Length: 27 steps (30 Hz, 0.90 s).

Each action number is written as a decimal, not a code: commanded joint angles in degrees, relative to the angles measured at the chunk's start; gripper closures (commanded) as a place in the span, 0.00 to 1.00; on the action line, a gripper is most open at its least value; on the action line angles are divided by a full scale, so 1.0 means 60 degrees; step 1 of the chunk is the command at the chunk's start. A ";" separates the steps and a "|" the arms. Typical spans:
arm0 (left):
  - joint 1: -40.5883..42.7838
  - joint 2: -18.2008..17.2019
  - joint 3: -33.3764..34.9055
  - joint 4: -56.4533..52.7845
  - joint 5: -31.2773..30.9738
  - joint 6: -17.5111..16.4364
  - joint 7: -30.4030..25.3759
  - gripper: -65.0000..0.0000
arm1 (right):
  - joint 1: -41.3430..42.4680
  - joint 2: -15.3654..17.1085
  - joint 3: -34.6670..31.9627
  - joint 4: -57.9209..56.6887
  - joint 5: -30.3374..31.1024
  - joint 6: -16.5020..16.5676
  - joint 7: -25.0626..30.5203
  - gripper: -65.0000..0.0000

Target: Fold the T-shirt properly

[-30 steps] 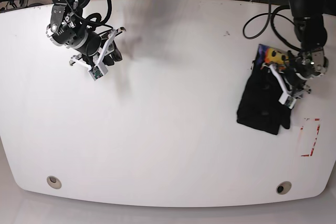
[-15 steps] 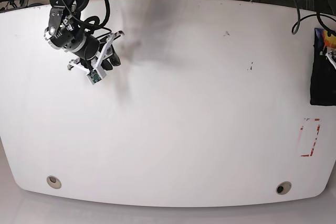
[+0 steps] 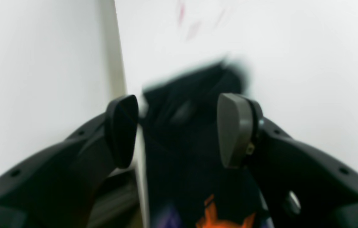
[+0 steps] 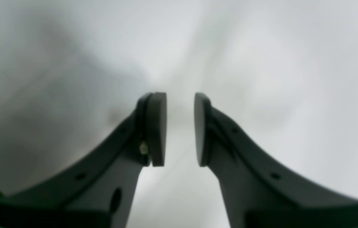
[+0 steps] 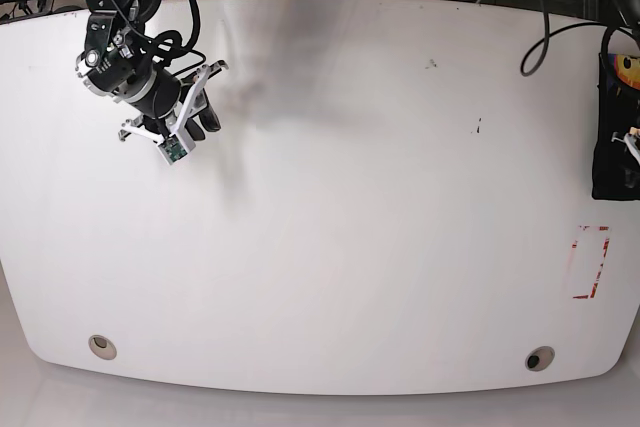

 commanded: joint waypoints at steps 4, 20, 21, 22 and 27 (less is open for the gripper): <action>-0.0019 0.1244 0.1119 0.1965 0.1163 0.0067 -0.0138 0.44 | 0.0052 0.0471 0.0057 0.0180 -0.0333 0.0046 0.1546 0.79; 0.1842 0.5083 0.3434 0.1950 0.3829 0.2961 -0.5735 0.44 | -0.1647 -0.0144 0.0834 -0.1461 -0.3293 -0.0372 0.8433 0.79; 0.2121 0.5156 0.3464 0.2009 0.3829 0.3063 -0.5896 0.44 | -0.1808 -0.0188 0.0965 -0.1520 -0.3278 -0.0401 0.8697 0.79; 0.2487 0.5215 0.3493 0.2111 0.3815 0.3137 -0.6072 0.44 | -0.2057 -0.0247 0.1097 -0.1549 -0.3220 -0.0401 0.8916 0.79; 0.4348 0.5581 0.3537 0.2859 0.3771 0.3151 -0.6277 0.44 | -0.3259 -0.0276 0.1215 -0.1534 -0.3205 -0.0401 0.9151 0.79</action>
